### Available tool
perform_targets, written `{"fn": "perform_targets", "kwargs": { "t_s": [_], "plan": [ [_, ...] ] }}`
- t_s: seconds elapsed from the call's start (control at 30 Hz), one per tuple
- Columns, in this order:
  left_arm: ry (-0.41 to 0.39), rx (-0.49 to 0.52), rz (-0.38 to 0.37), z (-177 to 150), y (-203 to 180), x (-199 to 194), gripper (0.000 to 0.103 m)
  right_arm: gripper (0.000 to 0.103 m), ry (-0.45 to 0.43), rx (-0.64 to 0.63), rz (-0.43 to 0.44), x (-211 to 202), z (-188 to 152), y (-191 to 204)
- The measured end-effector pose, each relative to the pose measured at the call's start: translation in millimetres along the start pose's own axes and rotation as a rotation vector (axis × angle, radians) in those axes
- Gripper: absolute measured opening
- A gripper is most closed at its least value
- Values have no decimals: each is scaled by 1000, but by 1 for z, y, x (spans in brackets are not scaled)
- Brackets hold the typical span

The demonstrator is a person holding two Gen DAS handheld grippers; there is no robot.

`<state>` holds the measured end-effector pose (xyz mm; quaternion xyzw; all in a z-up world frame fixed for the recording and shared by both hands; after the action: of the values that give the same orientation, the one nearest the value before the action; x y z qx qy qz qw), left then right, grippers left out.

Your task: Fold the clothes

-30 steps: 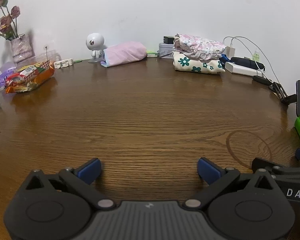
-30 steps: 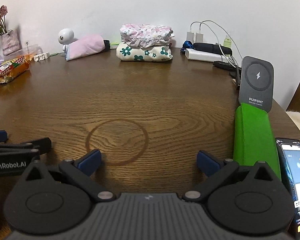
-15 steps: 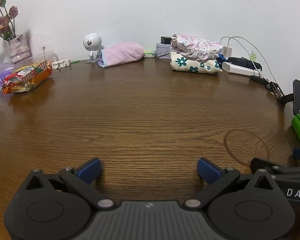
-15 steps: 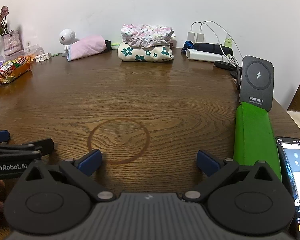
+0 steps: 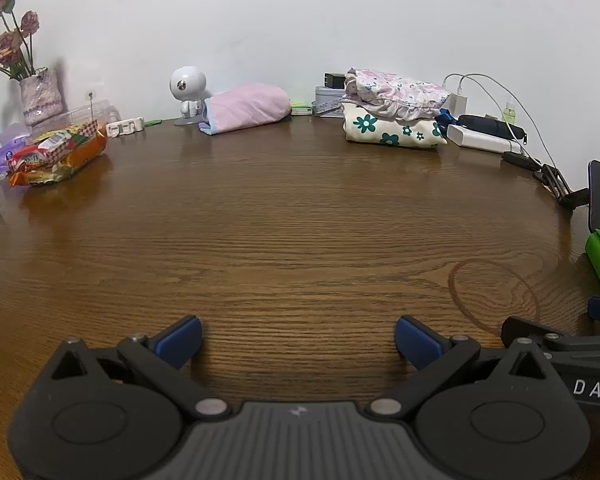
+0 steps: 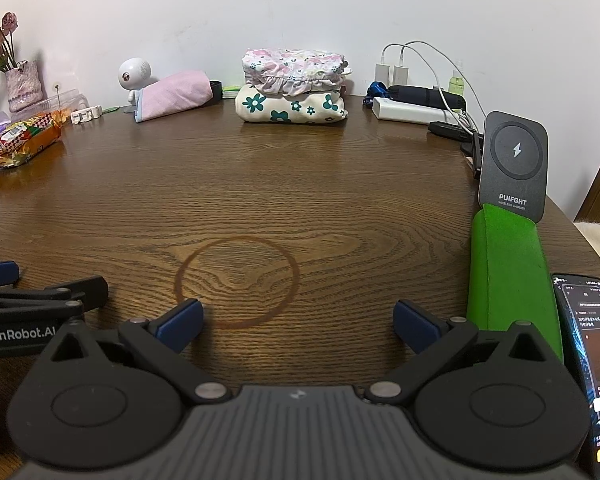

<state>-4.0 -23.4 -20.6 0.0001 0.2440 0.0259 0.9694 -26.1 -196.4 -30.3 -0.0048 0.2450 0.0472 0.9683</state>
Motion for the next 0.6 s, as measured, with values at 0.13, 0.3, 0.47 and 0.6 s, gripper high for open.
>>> {"fn": "perform_targets", "kwargs": {
  "t_s": [0.13,0.3,0.47,0.6],
  "plan": [
    [0,5,-11,1,0,0,103,103,0,0,2,0,0,0],
    [1,3,-7,1,-1,0,103,103,0,0,2,-1,0,0],
    [1,3,-6,1,-2,0,103,103,1,-2,3,-1,0,-1],
    [1,2,-5,1,-2,0,103,103,0,-2,3,-1,0,-1]
  ]
}}
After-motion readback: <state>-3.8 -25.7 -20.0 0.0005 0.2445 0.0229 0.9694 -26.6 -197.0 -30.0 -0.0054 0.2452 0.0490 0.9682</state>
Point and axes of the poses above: each gripper's, at about its wrist camera, not at the fingertips, and x roughly the way its jaws point, y to its left, z to its top, the point moved 2 cm from there along x, roughly the way its jaws point, and after that the axes turned 10 degrees about -y, right-handed, at the moved point
